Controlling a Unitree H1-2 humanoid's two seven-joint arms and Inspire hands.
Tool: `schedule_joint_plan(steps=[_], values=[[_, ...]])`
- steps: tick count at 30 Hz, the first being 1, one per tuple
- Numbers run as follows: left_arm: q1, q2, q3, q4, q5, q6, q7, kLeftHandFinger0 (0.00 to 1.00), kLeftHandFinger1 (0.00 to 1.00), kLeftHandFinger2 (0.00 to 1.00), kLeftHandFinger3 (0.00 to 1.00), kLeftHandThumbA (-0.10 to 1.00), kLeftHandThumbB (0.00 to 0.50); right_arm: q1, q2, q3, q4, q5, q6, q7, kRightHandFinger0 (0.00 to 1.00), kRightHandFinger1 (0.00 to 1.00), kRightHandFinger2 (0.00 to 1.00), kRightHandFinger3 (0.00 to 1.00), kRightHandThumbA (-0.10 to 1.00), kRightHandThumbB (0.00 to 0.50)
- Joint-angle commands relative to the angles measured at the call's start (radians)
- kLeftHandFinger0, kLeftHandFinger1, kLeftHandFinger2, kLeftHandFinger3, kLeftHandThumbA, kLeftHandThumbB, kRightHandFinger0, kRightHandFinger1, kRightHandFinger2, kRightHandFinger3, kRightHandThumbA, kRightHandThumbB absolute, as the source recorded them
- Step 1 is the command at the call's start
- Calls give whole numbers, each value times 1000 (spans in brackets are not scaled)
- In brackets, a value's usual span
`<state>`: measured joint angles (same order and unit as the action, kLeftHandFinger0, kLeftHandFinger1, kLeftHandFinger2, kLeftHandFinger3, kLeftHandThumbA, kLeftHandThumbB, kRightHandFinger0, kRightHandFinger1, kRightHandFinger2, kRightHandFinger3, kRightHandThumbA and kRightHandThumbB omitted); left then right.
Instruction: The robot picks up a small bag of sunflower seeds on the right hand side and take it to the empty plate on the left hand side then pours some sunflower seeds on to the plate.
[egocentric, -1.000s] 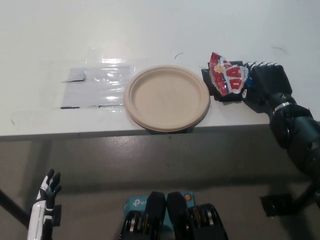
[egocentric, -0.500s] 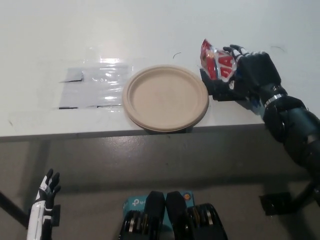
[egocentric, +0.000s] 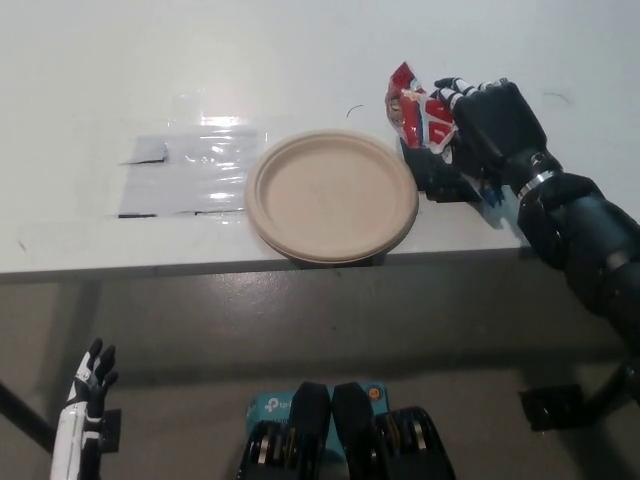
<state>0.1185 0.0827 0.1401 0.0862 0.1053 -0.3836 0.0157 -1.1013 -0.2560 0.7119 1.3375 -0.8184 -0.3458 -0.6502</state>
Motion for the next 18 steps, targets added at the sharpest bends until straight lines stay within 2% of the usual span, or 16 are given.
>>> schedule_joint_plan(steps=[1,8,12,14,17,18], values=[[9,2,6,-25,-9,-23,25,1000,1000,1000,1000,1000,36,-89,-19,4,-16,-19,-16,-57,0,325,830,706,-100,221],[13,-2,4,-23,1,-23,26,1000,1000,1000,1000,1000,21,-105,-28,74,-33,-98,4,-92,0,355,846,742,-100,202],[0,-2,8,-21,1,-21,31,1000,1000,1000,1000,1000,55,-129,-29,124,-40,-135,5,-92,0,325,860,738,-100,219],[-3,-2,8,-26,4,-17,31,1000,1000,1000,1000,1000,42,-136,-30,141,-45,-146,3,-85,0,367,928,781,-100,208],[1,1,6,-37,11,-12,29,1000,1000,1000,1000,1000,22,-142,-37,181,-71,-189,22,-91,0,383,920,753,-100,234],[-2,4,6,-34,7,-15,26,1000,1000,1000,1000,1000,28,-144,-38,188,-77,-192,19,-80,0,381,919,753,-100,222]])
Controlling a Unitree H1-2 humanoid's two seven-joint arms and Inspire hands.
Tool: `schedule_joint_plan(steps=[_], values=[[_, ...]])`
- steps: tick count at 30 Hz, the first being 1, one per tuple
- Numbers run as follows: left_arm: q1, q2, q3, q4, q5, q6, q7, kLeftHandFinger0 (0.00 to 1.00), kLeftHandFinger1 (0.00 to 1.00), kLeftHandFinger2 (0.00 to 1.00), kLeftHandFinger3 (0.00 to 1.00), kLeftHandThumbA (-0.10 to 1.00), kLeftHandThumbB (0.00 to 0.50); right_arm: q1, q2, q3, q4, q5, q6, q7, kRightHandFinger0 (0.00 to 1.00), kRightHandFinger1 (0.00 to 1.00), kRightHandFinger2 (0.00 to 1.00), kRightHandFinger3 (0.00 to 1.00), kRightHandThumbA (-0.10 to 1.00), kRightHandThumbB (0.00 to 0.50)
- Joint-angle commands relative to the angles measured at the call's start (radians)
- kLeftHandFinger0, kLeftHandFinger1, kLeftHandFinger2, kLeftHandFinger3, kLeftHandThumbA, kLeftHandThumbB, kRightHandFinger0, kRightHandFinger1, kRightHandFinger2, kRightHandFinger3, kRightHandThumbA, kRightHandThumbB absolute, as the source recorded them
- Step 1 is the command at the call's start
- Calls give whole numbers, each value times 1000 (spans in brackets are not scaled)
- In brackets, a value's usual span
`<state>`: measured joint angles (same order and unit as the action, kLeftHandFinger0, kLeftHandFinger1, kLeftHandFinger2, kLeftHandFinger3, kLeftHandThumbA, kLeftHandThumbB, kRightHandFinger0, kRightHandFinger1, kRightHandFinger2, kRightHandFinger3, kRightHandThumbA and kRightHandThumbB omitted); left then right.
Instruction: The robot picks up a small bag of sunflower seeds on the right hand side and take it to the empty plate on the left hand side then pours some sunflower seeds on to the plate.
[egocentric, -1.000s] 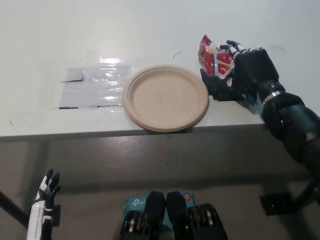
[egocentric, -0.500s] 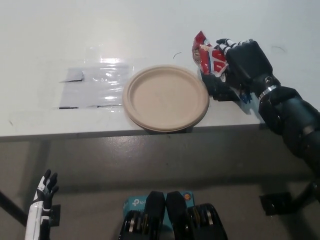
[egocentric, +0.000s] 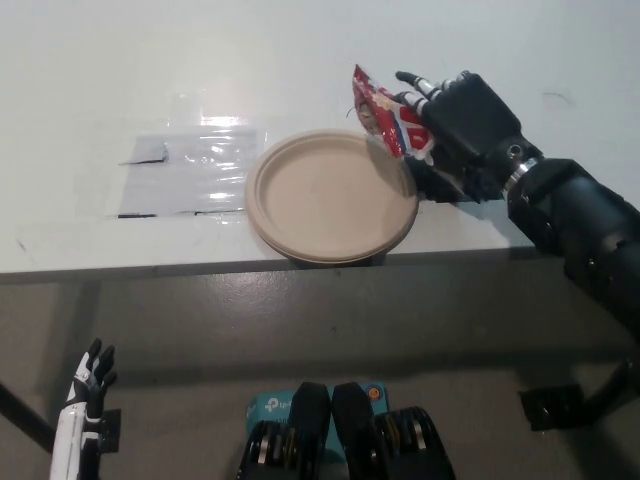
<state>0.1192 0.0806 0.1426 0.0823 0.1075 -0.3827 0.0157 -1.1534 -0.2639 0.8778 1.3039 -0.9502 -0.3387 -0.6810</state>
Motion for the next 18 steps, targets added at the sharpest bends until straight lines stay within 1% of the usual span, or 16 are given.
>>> schedule_joint_plan(steps=[1,2,3,5,7,9,10,12,14,17,18], values=[[-3,6,3,-29,3,-17,25,1000,1000,1000,1000,1000,23,-93,-31,26,-47,-61,11,-44,0,410,943,756,-100,207],[-2,11,3,-24,0,-20,21,1000,1000,1000,1000,1000,44,-93,-33,45,-52,-84,14,-65,0,382,895,695,-100,235],[-4,13,2,-21,-8,-22,16,1000,1000,1000,1000,1000,47,-98,-33,58,-53,-96,16,-63,0,368,878,679,-100,234],[-6,16,2,-22,-13,-20,12,1000,1000,1000,1000,1000,53,-101,-30,80,-45,-119,31,-92,0,330,852,661,-100,246],[-4,16,3,-20,-2,-24,19,1000,1000,1000,1000,1000,52,-103,-24,99,-38,-135,43,-97,0,306,842,654,-100,240],[1,19,4,-25,-5,-22,17,1000,1000,1000,1000,1000,53,-101,-21,119,-41,-156,64,-110,0,298,845,663,-100,254],[3,18,3,-28,-6,-17,16,1000,1000,1000,1000,1000,53,-101,-20,126,-41,-165,71,-106,0,293,840,674,-100,243],[5,18,2,-30,-3,-14,16,1000,1000,1000,1000,1000,53,-102,-20,140,-41,-178,72,-104,0,293,838,684,-100,251],[2,26,1,-25,-6,-27,11,1000,1000,1000,1000,1000,54,-100,-24,151,-43,-187,63,-113,0,225,773,592,-100,272],[-11,27,0,-21,-1,-28,14,1000,1000,1000,1000,1000,54,-108,-31,161,-39,-200,66,-107,0,220,776,580,-100,262],[-17,26,0,-20,6,-25,18,1000,1000,1000,1000,1000,52,-112,-32,161,-32,-199,57,-108,0,216,770,579,-100,268]])
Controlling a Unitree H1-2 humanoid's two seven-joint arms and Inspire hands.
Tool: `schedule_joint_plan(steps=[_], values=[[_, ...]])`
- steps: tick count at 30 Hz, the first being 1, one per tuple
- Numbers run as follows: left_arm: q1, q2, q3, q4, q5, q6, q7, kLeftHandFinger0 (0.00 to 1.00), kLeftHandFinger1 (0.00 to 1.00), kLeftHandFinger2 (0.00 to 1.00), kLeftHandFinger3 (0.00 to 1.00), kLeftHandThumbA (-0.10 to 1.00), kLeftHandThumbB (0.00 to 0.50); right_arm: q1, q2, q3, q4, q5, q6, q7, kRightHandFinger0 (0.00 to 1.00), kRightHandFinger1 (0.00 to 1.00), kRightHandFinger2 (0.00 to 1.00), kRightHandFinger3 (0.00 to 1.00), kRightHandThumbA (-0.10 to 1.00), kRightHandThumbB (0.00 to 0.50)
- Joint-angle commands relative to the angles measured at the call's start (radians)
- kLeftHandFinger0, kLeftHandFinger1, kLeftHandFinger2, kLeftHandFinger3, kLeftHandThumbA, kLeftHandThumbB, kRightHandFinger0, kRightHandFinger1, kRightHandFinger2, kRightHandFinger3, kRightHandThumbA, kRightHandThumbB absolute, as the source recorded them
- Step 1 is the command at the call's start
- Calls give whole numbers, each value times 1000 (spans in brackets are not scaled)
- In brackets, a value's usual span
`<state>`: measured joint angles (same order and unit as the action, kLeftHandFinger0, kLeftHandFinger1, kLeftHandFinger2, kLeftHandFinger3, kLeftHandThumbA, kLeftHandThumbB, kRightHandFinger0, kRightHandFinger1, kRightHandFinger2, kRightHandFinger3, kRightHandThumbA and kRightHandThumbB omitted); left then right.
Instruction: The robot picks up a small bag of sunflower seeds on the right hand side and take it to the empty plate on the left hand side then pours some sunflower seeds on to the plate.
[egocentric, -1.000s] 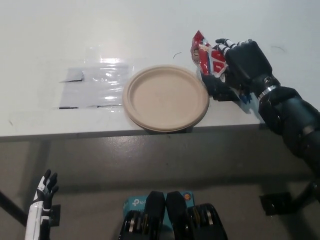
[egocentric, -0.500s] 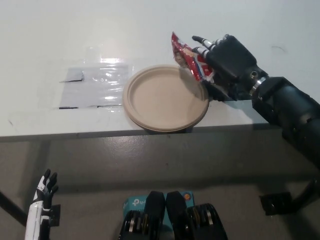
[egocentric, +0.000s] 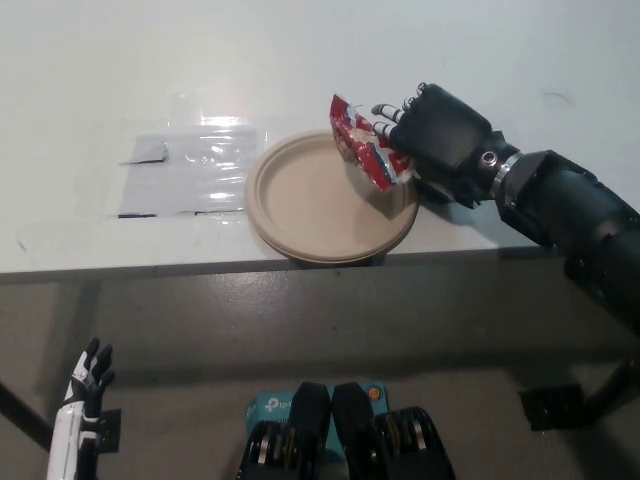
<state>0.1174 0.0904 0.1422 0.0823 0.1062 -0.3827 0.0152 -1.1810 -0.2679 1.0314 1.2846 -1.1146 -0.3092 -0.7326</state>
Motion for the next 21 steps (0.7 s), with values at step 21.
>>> schedule_joint_plan(steps=[21], values=[[-25,28,-5,-46,32,-13,19,1000,1000,1000,1000,1000,42,-219,-102,195,-82,-233,5,39,0,98,486,428,-100,263]])
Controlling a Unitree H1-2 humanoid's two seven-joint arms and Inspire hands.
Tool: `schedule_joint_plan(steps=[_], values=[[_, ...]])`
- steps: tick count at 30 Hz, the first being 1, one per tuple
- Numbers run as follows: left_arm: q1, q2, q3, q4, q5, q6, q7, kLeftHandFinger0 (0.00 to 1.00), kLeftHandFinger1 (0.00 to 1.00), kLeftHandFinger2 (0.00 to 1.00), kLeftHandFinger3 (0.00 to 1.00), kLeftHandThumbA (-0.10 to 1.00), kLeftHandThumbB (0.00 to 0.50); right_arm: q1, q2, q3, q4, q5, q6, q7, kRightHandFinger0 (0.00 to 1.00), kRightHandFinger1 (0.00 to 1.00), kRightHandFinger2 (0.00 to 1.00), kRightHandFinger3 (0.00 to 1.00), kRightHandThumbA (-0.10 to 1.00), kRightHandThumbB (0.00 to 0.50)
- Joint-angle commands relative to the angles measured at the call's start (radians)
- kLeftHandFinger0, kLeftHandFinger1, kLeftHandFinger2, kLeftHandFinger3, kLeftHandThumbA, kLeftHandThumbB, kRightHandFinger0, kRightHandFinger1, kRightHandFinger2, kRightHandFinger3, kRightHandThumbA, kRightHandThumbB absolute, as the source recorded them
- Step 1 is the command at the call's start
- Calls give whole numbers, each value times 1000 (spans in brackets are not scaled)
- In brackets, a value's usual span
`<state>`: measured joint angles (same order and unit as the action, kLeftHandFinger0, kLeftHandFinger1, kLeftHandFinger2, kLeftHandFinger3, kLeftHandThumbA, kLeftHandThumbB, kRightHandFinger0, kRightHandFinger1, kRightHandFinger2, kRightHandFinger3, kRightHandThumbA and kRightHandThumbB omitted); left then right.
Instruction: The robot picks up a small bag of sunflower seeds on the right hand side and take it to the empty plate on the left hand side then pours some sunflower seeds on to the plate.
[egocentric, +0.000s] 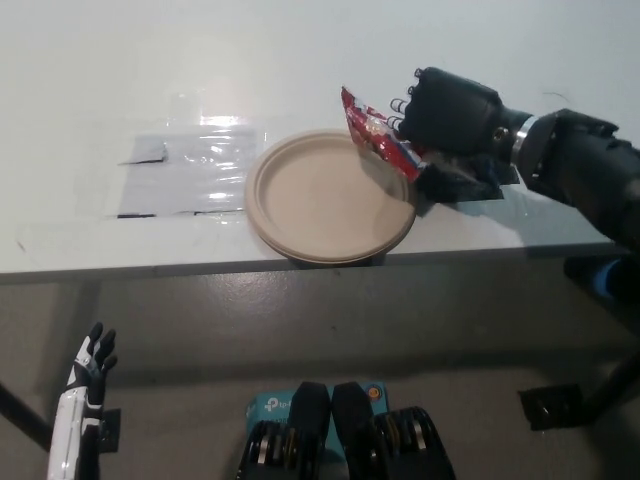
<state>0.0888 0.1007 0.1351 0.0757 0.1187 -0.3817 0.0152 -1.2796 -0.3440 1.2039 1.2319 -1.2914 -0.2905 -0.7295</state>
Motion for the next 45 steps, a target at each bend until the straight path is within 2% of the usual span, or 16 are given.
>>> schedule_joint_plan(steps=[1,3,8,11,14,19,25,27,29,31,33,35,38,40,41,45], values=[[2,19,2,-39,17,-12,18,1000,1000,1000,1000,1000,47,-126,-27,29,-32,-61,-13,39,0,83,463,407,-100,269],[0,19,3,-46,19,-6,19,1000,1000,1000,1000,1000,43,-138,-27,39,-26,-63,-32,42,0,7,418,353,-100,283],[3,21,2,-52,17,-1,15,1000,1000,1000,1000,1000,58,-151,-27,71,-32,-94,-39,34,0,0,382,332,-100,299],[5,25,0,-55,13,-8,9,1000,1000,1000,1000,1000,34,-154,-26,87,-35,-110,-39,32,0,0,351,290,-100,324],[2,29,0,-63,18,-3,9,1000,1000,1000,1000,1000,42,-156,-25,89,-44,-114,-47,54,0,0,297,210,-100,299],[0,35,2,-62,20,-9,12,1000,1000,1000,1000,1000,51,-169,-15,101,-47,-134,-70,69,0,0,301,186,-100,293],[6,36,1,-80,23,-4,12,1000,1000,1000,1000,1000,48,-184,-10,133,-65,-168,-83,100,0,0,233,159,-59,354],[7,38,-1,-85,18,1,6,1000,1000,1000,1000,1000,41,-185,-10,133,-76,-170,-78,121,0,0,198,105,-76,370],[7,37,-2,-82,20,1,8,1000,1000,1000,1000,1000,56,-194,-12,146,-97,-193,-65,150,0,0,203,141,-98,369],[8,36,-1,-83,26,1,11,1000,1000,991,1000,1000,63,-199,-8,147,-107,-198,-58,177,0,0,200,126,-73,362],[9,33,1,-85,28,6,13,1000,1000,985,1000,1000,75,-211,-2,147,-123,-204,-65,198,0,0,189,134,-99,388],[9,35,0,-82,33,3,14,1000,1000,976,1000,1000,68,-225,6,161,-137,-232,-49,238,0,0,173,176,-59,356],[21,35,2,-93,32,3,14,1000,1000,966,1000,1000,70,-238,18,159,-158,-242,-39,290,0,0,178,201,-4,396],[27,37,5,-105,35,12,13,1000,1000,963,1000,1000,65,-240,25,162,-157,-251,-25,302,0,0,163,201,19,402],[27,40,6,-111,30,11,11,1000,1000,954,1000,1000,59,-249,29,168,-157,-256,-40,332,0,0,183,251,-6,381],[39,34,9,-141,30,28,13,1000,1000,943,1000,1000,75,-255,12,169,-182,-273,-37,317,0,0,169,209,-38,386]])
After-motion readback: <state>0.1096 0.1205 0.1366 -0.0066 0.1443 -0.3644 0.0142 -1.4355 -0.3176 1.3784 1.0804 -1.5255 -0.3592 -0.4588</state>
